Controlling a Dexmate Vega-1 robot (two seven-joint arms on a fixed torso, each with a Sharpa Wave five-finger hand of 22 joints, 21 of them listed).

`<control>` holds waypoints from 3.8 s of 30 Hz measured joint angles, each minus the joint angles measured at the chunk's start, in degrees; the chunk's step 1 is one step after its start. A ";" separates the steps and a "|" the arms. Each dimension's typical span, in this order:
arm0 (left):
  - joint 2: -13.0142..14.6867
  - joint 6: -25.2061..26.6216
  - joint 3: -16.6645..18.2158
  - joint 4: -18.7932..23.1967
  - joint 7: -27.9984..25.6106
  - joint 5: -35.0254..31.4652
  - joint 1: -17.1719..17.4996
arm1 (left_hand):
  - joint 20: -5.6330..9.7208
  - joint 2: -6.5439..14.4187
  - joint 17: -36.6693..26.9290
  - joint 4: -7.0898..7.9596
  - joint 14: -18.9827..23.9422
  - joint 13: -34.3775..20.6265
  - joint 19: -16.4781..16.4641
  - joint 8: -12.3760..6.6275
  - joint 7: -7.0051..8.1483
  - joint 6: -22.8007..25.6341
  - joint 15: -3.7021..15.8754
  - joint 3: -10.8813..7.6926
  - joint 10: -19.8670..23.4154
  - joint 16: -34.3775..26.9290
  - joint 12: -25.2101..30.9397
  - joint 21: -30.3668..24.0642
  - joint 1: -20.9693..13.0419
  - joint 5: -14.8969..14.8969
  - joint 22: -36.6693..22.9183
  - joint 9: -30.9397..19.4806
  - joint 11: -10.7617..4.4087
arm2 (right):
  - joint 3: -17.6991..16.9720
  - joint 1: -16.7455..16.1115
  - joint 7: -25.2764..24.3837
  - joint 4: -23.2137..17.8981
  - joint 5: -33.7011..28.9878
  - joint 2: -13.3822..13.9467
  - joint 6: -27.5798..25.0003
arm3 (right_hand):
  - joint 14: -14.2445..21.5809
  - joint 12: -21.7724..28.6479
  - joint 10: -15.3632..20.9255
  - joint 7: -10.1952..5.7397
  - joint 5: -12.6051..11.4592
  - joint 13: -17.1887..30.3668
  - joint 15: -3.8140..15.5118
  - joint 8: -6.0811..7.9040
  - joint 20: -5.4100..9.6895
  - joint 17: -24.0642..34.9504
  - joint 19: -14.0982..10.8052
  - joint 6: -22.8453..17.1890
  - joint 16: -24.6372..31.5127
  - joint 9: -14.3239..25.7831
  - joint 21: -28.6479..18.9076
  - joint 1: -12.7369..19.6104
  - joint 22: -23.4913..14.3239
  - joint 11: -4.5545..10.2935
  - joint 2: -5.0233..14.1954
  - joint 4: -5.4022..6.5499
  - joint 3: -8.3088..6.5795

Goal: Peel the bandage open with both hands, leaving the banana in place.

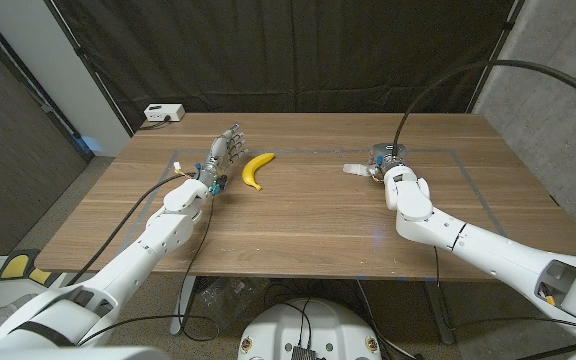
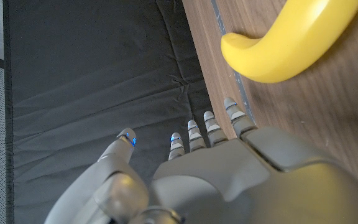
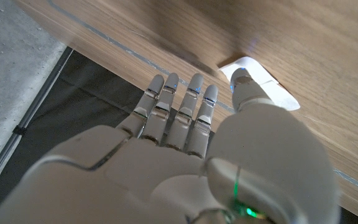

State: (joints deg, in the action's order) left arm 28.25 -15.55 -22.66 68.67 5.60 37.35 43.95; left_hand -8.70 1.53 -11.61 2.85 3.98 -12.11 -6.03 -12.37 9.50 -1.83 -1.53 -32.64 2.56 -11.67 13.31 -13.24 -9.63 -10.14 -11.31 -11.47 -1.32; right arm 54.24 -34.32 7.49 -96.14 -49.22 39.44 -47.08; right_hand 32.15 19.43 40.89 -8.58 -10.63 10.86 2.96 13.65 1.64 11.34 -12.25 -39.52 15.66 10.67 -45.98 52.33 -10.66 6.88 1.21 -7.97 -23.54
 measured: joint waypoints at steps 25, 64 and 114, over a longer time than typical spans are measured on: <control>-1.33 -0.21 -0.80 -2.70 1.13 -0.66 -2.28 | 0.00 0.01 0.01 0.16 0.00 0.00 0.00 0.00 -0.10 0.52 0.00 0.15 0.00 0.00 0.00 0.00 0.00 0.00 0.00 0.00 0.00 | 1.22 1.78 2.11 1.95 3.14 0.32 -0.85 | -1.54 -1.73 -1.17 0.95 0.00 0.00 -0.12 -0.72 0.31 0.10 0.96 -3.00 -1.94 0.14 -0.33 -0.89 0.01 -1.34 1.74 0.06 0.81; -1.40 -0.99 -0.31 -3.95 1.65 -0.19 -2.47 | 0.00 -0.19 0.15 0.32 -0.01 0.00 0.00 0.52 0.11 0.30 0.00 0.31 -0.21 0.00 0.00 0.00 0.62 0.00 0.00 -0.01 -0.21 | 1.78 0.71 -4.36 3.59 2.88 -0.34 -1.22 | 7.08 2.00 14.06 2.04 -0.61 2.87 0.71 9.44 0.42 1.85 0.20 -22.95 0.05 0.69 -0.33 11.70 0.00 3.41 0.41 -1.67 2.60; 0.41 -1.96 -0.79 0.00 1.91 -1.69 -1.00 | 0.00 0.02 0.69 -2.73 -0.01 0.00 0.01 0.29 -0.61 1.44 0.00 -0.81 0.33 0.26 0.00 0.00 -3.37 0.00 0.13 0.29 -0.75 | -10.92 -8.51 -41.17 -5.09 16.16 -9.60 -8.03 | 20.56 4.94 22.23 4.01 -4.27 5.25 3.92 10.70 0.63 4.36 0.46 -23.85 2.99 0.68 -1.12 10.41 -0.43 -1.47 -0.58 -1.26 -2.60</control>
State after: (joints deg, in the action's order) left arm 28.65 -17.51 -23.45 68.67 7.51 35.66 42.95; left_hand -8.70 1.55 -10.91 0.12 3.97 -12.11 -6.02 -12.08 8.89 -0.39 -1.53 -33.45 2.89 -11.41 13.31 -13.24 -12.99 -10.14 -11.18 -11.18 -2.07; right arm 43.31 -42.83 -33.69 -101.23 -33.07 29.84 -55.10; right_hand 52.71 24.36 63.12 -4.56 -14.90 16.11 6.88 24.34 2.26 15.70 -11.80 -63.37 18.65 11.35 -47.10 62.75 -11.09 5.41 0.63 -9.23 -26.13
